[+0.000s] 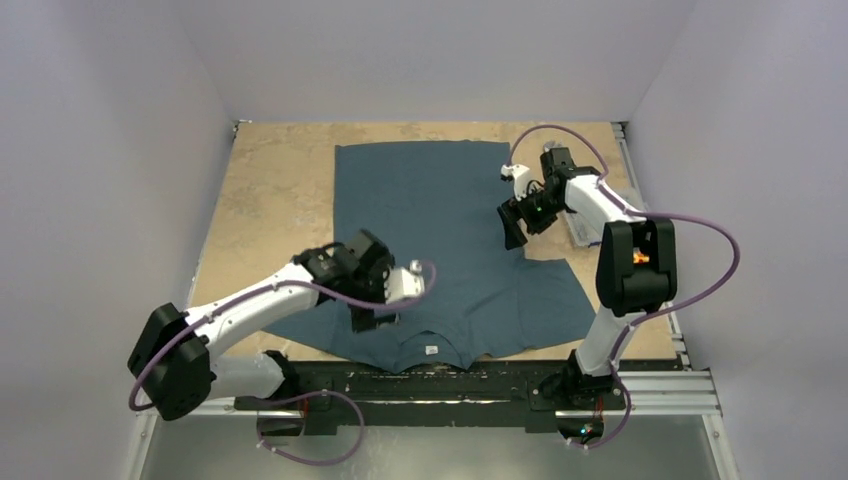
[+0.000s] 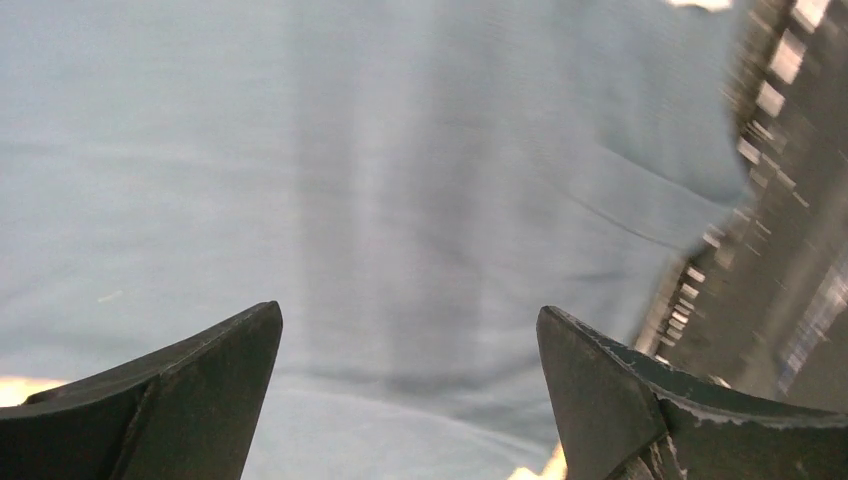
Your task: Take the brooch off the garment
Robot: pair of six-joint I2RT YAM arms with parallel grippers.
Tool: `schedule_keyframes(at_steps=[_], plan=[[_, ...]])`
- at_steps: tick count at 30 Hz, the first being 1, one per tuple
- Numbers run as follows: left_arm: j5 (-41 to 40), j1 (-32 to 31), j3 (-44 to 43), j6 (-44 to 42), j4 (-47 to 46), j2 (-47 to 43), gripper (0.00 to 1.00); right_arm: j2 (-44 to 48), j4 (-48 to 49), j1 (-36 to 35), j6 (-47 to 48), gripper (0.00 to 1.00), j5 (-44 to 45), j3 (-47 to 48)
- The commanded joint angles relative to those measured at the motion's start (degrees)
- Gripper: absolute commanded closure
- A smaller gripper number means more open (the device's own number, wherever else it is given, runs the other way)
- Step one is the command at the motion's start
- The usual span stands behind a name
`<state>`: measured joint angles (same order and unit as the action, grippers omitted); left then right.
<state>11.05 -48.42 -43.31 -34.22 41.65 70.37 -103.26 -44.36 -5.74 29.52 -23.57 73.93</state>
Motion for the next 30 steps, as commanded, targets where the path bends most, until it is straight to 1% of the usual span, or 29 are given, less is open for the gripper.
schedule_keyframes(at_steps=[1, 3, 6, 8, 10, 11, 18, 22, 26, 30], plan=[[-1.51, 12.18, -11.21, 4.05, -3.7, 4.48, 0.0, -2.41, 4.79, -1.16, -2.42, 0.15, -0.61, 5.63], [-5.25, 18.16, -15.68, 3.19, -6.0, 9.75, 0.0, -4.65, 6.15, -1.78, -3.88, 0.16, 0.23, 8.93], [-10.01, 26.08, -24.82, 2.16, -7.57, 18.83, 0.0, -8.47, 7.91, -2.18, -6.58, 0.17, 0.95, 13.85], [-13.58, 29.82, -31.0, 1.84, -8.58, 24.68, 0.0, -11.4, 8.44, -2.42, -8.11, 0.18, 1.79, 17.74], [-17.0, 32.12, -36.27, 0.92, -9.81, 30.13, 0.0, -14.06, 9.29, -2.49, -9.64, 0.18, 2.91, 21.38], [-19.37, 32.76, -38.29, 0.21, -10.64, 32.36, 0.0, -15.39, 9.93, -2.44, -10.22, 0.19, 3.74, 22.74], [-26.29, 35.73, -47.42, -5.84, -18.35, 44.63, 0.0, -23.49, 14.31, -2.55, -12.07, 0.19, 9.19, 29.98], [-26.19, 36.98, -53.39, -7.06, -18.59, 49.93, 0.0, -27.15, 15.09, -2.59, -11.91, 0.2, 10.48, 33.08], [-24.61, 37.0, -55.26, -8.65, -18.92, 52.61, 0.0, -29.42, 15.46, -2.7, -11.68, 0.21, 12.51, 35.13], [-22.19, 36.98, -55.09, -9.52, -18.38, 53.73, 0.0, -30.7, 15.44, -2.78, -11.68, 0.21, 12.62, 35.72]])
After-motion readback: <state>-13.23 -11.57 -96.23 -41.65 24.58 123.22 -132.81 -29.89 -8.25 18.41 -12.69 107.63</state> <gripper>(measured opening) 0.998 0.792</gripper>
